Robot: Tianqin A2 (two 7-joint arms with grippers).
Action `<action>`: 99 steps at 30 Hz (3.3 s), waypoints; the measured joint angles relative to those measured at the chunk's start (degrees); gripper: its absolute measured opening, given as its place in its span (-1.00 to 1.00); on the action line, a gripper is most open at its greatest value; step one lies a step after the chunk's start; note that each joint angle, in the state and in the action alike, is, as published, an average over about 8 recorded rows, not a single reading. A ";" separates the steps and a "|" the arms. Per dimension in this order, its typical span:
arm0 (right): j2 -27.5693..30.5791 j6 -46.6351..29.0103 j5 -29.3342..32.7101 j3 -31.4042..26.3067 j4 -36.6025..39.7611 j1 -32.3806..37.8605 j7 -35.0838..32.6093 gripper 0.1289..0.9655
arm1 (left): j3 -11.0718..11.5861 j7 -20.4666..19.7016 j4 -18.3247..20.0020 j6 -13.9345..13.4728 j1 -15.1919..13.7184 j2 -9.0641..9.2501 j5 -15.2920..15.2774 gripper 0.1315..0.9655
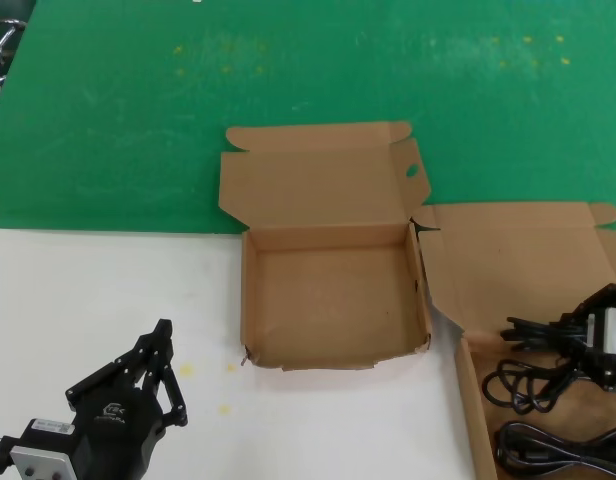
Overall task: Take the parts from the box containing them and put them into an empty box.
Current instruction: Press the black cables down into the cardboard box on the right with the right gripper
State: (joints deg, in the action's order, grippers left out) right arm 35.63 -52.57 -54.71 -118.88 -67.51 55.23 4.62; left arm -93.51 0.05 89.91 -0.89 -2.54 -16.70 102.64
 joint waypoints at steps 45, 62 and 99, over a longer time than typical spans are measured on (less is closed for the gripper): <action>4.98 -18.85 3.89 2.92 -18.38 -2.82 19.92 -0.35 | 0.00 0.00 0.00 0.00 0.00 0.00 0.00 -1.00; 6.19 -18.90 3.51 4.12 -17.67 -4.14 21.75 -0.26 | 0.00 0.00 0.00 0.00 0.00 0.00 0.00 -1.00; 5.58 -15.02 1.73 4.60 -13.96 -4.18 19.44 -0.95 | 0.00 0.01 0.00 0.00 0.00 0.00 0.00 -1.00</action>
State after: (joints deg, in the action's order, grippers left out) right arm 41.21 -67.60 -52.98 -114.28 -81.47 51.05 24.06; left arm -93.51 0.06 89.92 -0.89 -2.54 -16.70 102.65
